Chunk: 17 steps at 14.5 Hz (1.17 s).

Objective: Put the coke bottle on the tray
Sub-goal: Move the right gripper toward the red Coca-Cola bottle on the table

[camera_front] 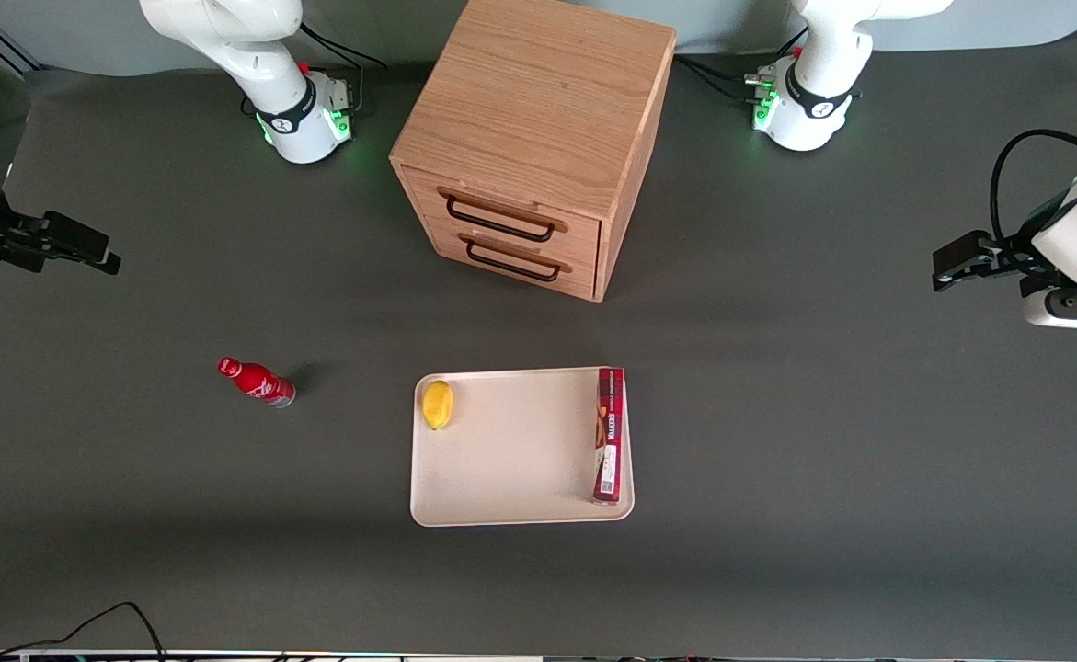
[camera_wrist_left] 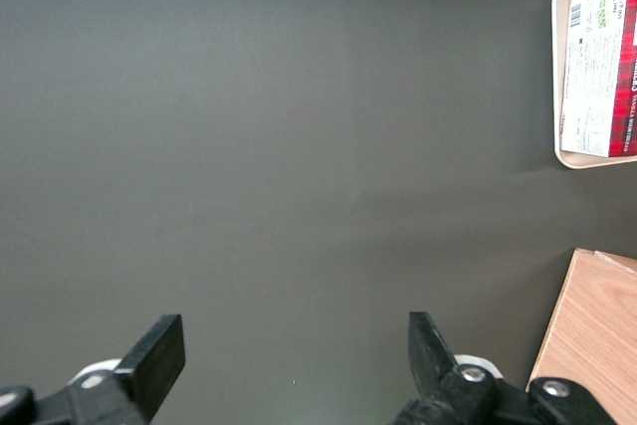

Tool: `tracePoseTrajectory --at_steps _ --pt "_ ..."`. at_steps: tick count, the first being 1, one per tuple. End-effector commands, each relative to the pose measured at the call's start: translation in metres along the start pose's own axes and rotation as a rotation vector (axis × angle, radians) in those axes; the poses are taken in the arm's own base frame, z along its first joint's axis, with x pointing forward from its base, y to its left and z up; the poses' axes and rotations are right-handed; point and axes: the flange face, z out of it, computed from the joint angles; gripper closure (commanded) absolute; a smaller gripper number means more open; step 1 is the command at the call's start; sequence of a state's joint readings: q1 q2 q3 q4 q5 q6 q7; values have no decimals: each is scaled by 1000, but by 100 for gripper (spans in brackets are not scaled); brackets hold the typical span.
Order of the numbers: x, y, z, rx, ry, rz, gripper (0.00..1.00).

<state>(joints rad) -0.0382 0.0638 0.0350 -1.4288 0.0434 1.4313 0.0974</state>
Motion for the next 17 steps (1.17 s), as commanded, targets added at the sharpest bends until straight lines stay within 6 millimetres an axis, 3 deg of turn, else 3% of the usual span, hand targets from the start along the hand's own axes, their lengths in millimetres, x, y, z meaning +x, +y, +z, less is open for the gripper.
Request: tracePoseTrajectory --at_steps 1,2,6,11,15,17 --pt "-10 -1 -4 18 -12 -11 0" --pt "-9 -10 -5 16 -18 -26 0" --pt "-2 -8 -14 4 -24 -33 0" --pt "5 -5 0 12 -43 -20 0" --pt "39 -3 80 -26 -37 -67 0" --pt "43 -1 127 -25 4 -102 0"
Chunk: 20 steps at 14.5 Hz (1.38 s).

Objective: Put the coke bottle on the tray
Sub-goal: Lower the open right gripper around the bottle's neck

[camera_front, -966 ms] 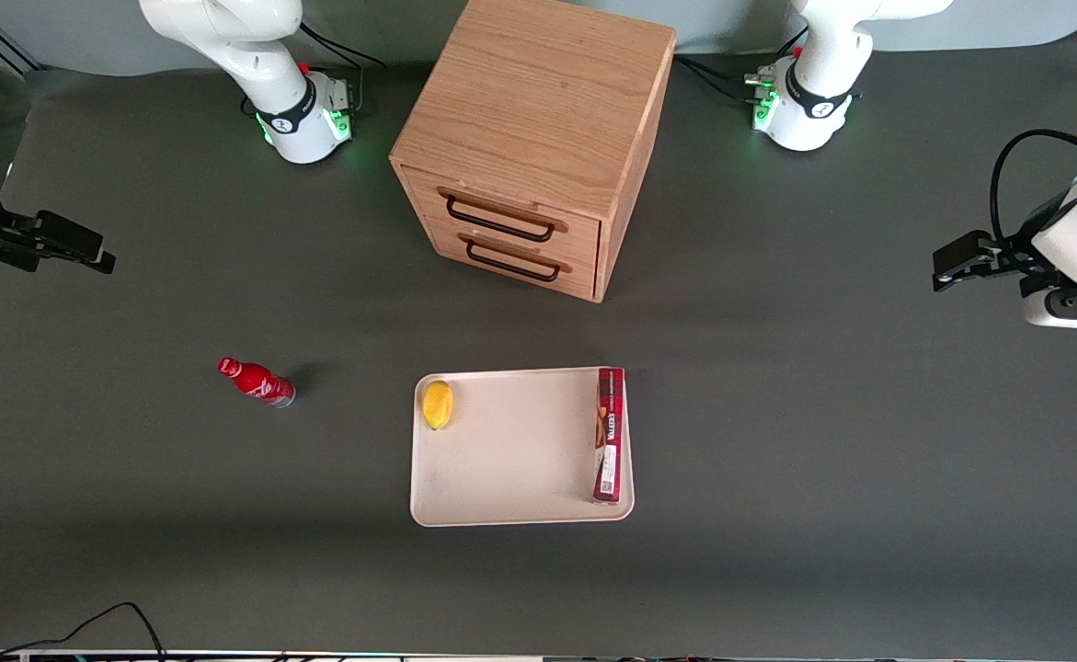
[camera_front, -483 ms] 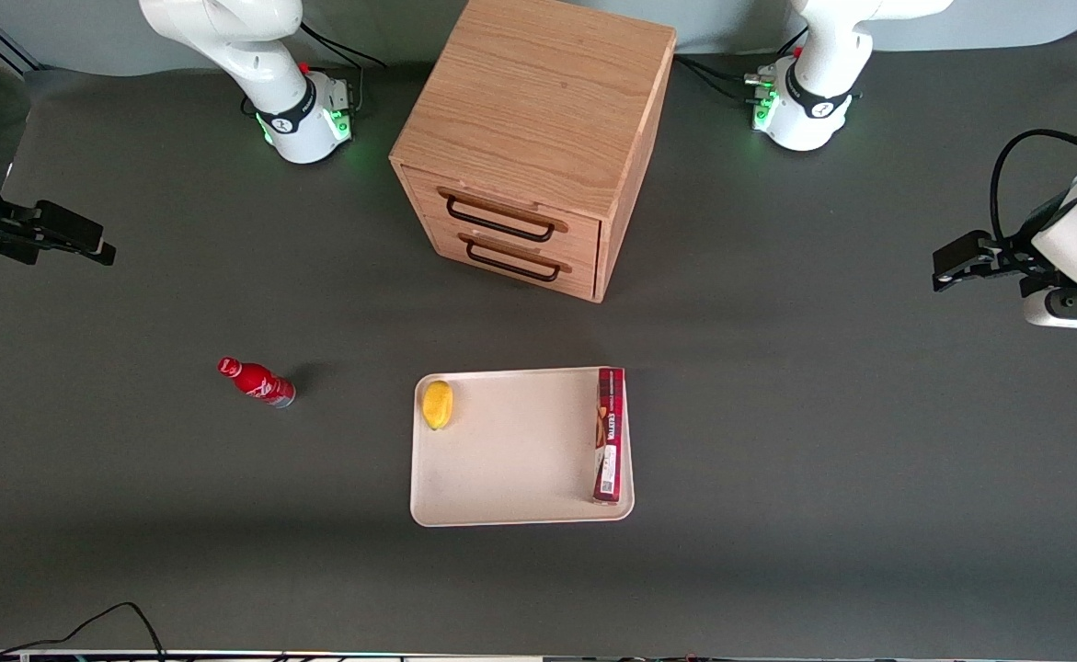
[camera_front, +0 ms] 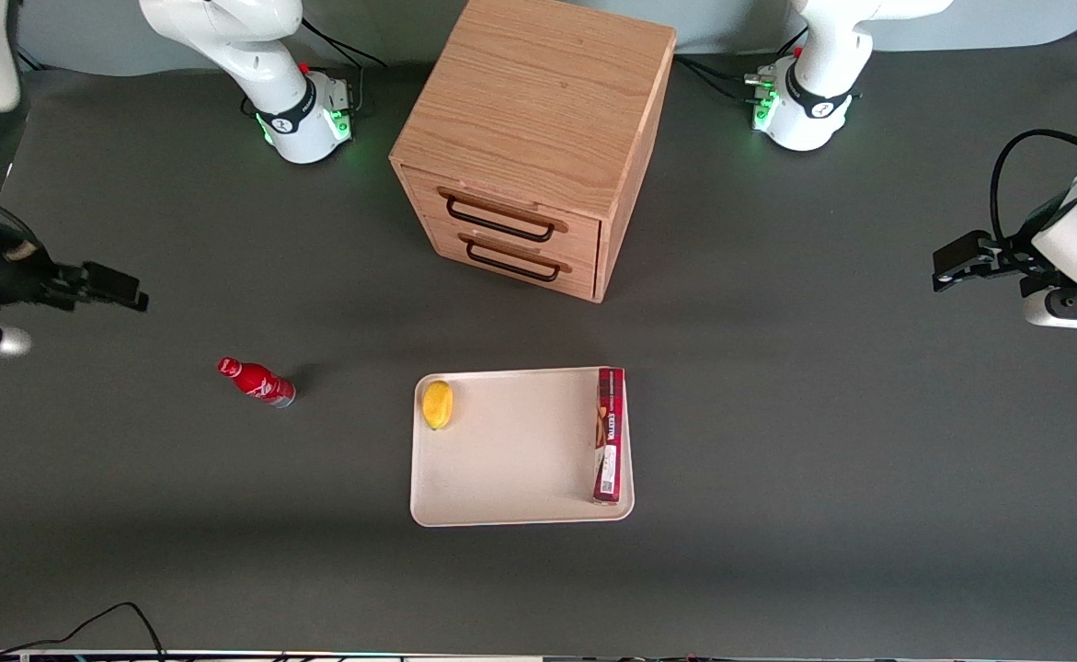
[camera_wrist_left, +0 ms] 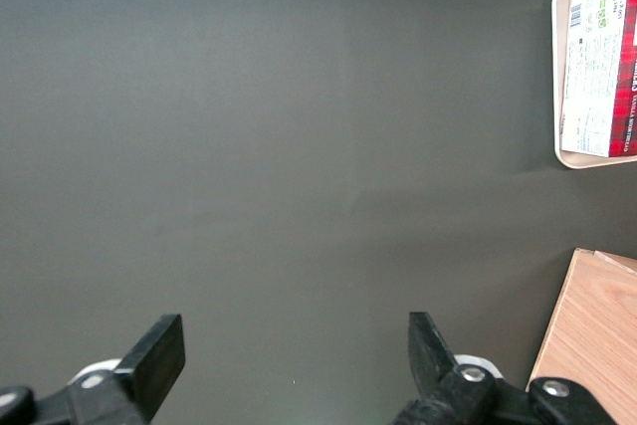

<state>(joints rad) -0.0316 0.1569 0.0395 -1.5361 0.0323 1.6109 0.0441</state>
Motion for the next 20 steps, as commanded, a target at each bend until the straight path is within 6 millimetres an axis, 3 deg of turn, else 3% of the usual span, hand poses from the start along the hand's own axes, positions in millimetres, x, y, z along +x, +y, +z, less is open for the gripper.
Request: tracePoseTrajectory --at_steps 1,4,8,15,17,20 --pt "-3 4 59 -17 39 -45 0" --pt "-4 4 113 -19 72 -47 1" --pt "-13 2 161 -22 96 -57 1" --pt "-25 3 206 -54 150 -99 8" --pt "-29 3 212 -54 150 -99 18" --pt "-29 3 211 -54 153 -101 58"
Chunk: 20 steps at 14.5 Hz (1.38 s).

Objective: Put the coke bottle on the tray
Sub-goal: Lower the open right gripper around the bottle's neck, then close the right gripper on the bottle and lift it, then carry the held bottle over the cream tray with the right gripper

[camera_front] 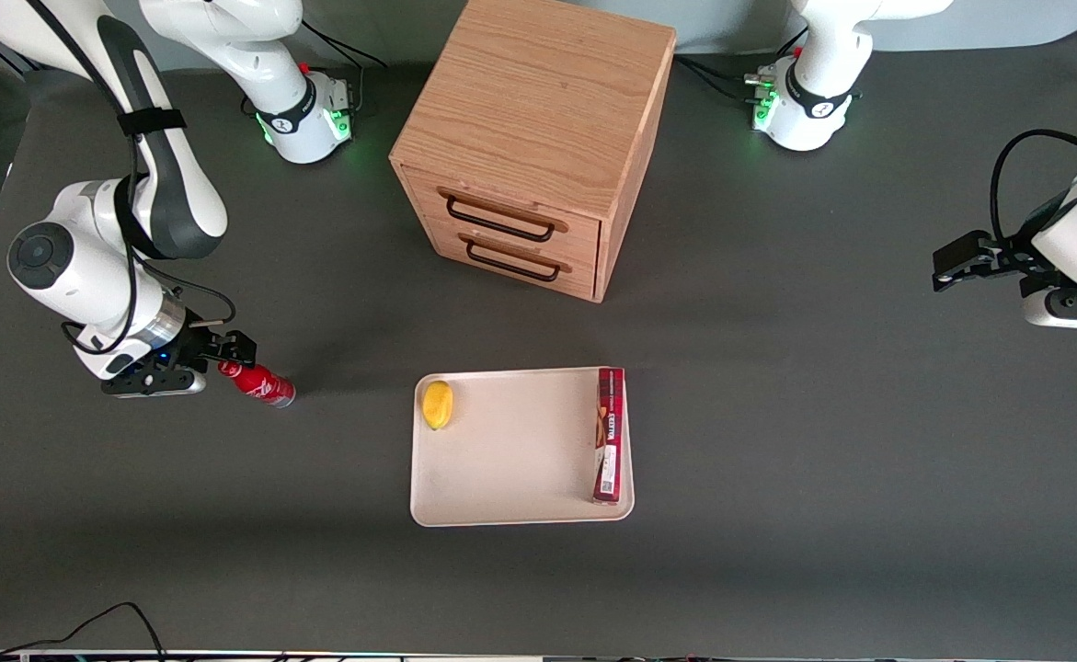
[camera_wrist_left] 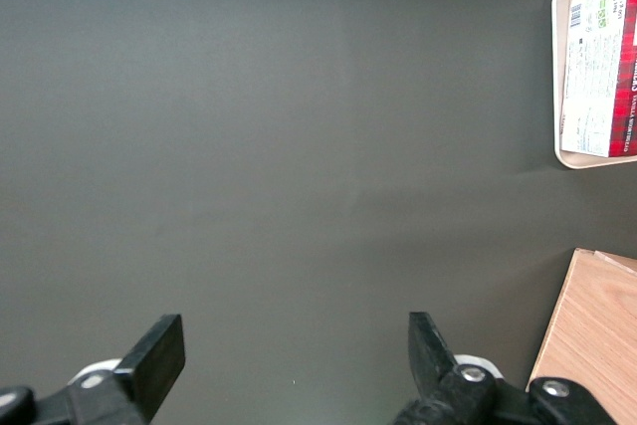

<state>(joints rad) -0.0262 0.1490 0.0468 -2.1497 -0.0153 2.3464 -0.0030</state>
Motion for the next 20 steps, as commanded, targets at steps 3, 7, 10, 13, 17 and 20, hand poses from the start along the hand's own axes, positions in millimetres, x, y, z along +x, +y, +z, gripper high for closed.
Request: tracePoseTrajectory --at_steps 3,7,10,13,17,20 --pt "-8 -2 -10 -12 23 -28 100" --pt "-6 -3 -16 -12 30 -28 100" --pt "17 -2 -72 -15 -3 -22 100" --pt "41 3 -146 -16 -40 -7 100" --pt "44 3 -236 -16 -59 2 100" --pt "52 2 -292 -9 -107 4 100"
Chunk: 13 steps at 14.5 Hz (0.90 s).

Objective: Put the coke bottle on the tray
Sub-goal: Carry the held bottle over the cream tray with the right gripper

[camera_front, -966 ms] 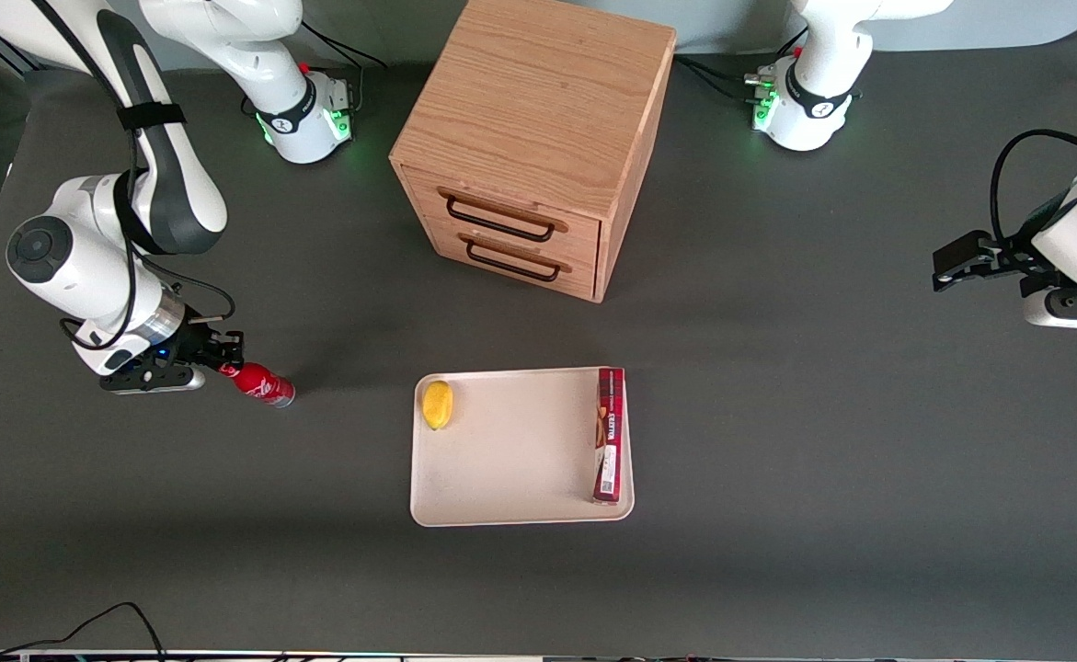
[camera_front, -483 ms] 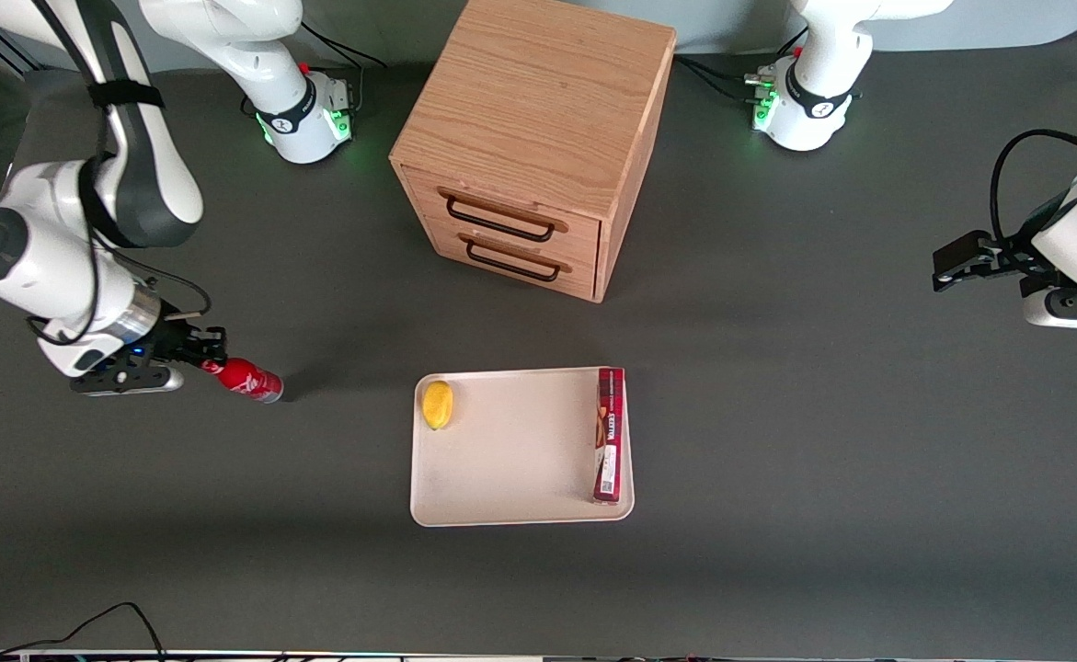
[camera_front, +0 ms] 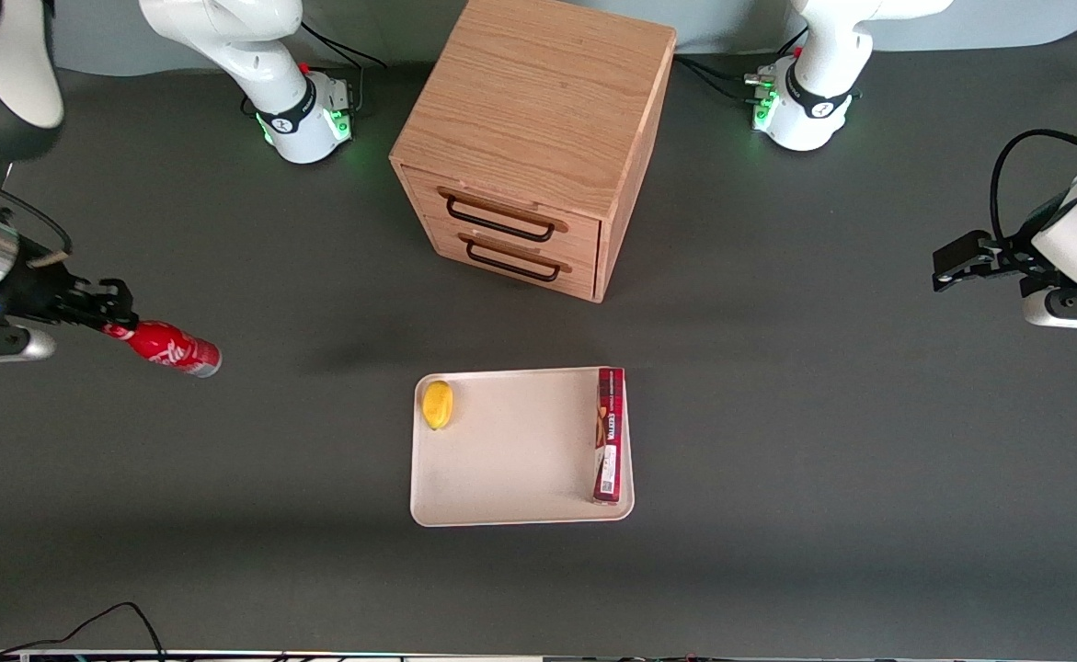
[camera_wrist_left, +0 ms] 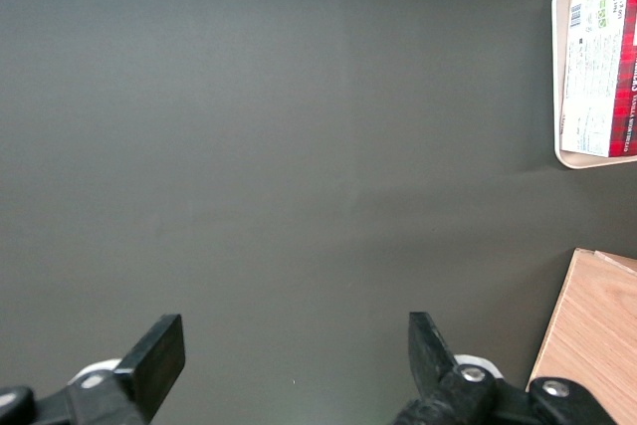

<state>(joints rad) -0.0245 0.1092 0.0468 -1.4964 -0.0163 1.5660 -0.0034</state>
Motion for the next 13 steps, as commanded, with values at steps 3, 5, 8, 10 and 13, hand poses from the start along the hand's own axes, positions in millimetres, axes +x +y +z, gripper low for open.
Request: tracePoseTrajectory --at_steps 3,5,8,10,13 --pt "30 -27 -34 0 -47 -8 100" --pt "45 -50 -17 -1 -49 4 100" --pt "73 -105 10 7 -9 -6 100" --pt "86 -143 24 21 32 -43 100" --pt "110 -196 64 21 56 -102 100"
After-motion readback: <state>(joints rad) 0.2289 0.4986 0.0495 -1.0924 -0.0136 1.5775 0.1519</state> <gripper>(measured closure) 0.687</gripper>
